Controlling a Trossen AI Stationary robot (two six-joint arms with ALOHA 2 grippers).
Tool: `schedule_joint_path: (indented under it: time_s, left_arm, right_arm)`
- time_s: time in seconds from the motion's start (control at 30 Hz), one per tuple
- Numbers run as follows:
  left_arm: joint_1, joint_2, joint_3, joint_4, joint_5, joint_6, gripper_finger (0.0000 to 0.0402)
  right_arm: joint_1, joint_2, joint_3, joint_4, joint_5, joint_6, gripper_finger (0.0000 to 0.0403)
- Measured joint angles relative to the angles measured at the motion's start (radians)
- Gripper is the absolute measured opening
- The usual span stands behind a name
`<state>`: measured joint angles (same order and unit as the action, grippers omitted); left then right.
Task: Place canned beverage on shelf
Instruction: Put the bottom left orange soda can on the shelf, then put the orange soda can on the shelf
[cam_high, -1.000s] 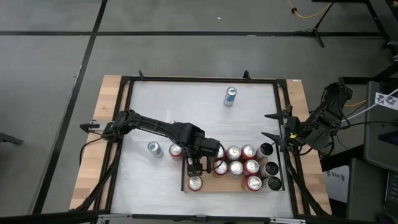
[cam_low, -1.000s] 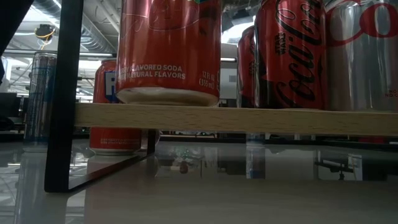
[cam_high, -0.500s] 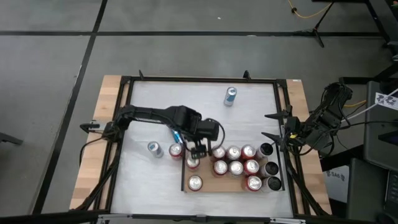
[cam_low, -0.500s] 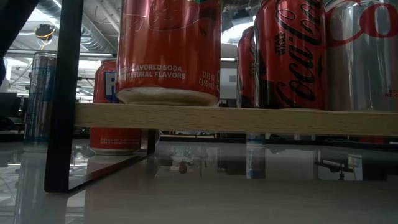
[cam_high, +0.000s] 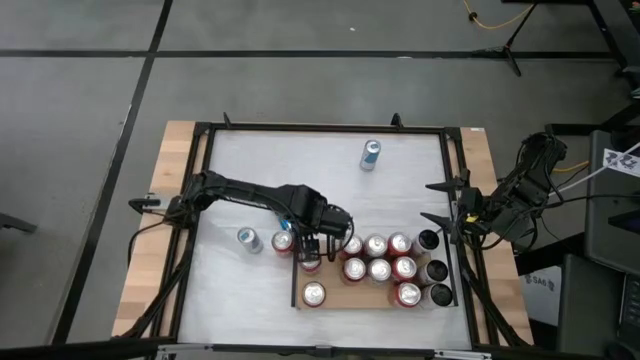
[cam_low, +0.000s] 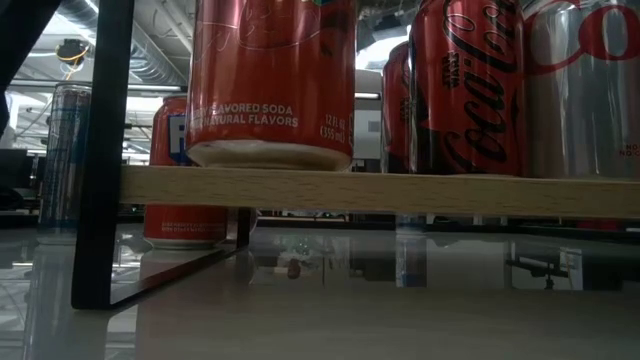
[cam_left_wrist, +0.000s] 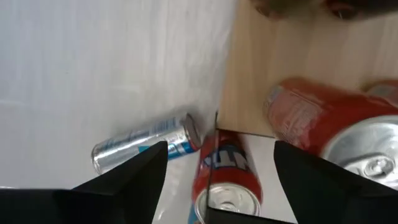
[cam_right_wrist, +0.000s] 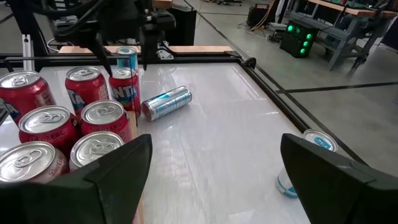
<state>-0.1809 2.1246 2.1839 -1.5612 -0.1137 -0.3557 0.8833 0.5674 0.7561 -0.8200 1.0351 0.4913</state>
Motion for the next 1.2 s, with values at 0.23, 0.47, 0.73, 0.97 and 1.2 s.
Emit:
schedule_joint_path:
  time_s: [0.23,0.47,0.73,0.97,1.2]
  left_arm:
    - [-0.042,0.000,-0.016,0.014,-0.002,0.000,0.0267]
    - [-0.074,0.000,-0.016,0.066,-0.002,-0.002,0.0267]
    - [-0.092,0.000,-0.016,0.086,0.025,-0.035,0.0267]
    - [-0.083,0.000,0.019,0.077,0.033,-0.056,0.0267]
    - [-0.038,0.000,0.173,0.002,0.023,-0.058,0.0267]
  right_arm:
    - [0.000,0.000,0.000,-0.001,0.000,0.000,0.0347]
    - [0.000,0.000,0.000,-0.001,0.000,0.000,0.0347]
    - [0.000,0.000,0.000,-0.001,0.000,0.000,0.0347]
    - [0.000,0.000,0.000,-0.001,0.000,0.000,0.0347]
    - [0.000,0.000,0.000,-0.001,0.000,0.000,0.0347]
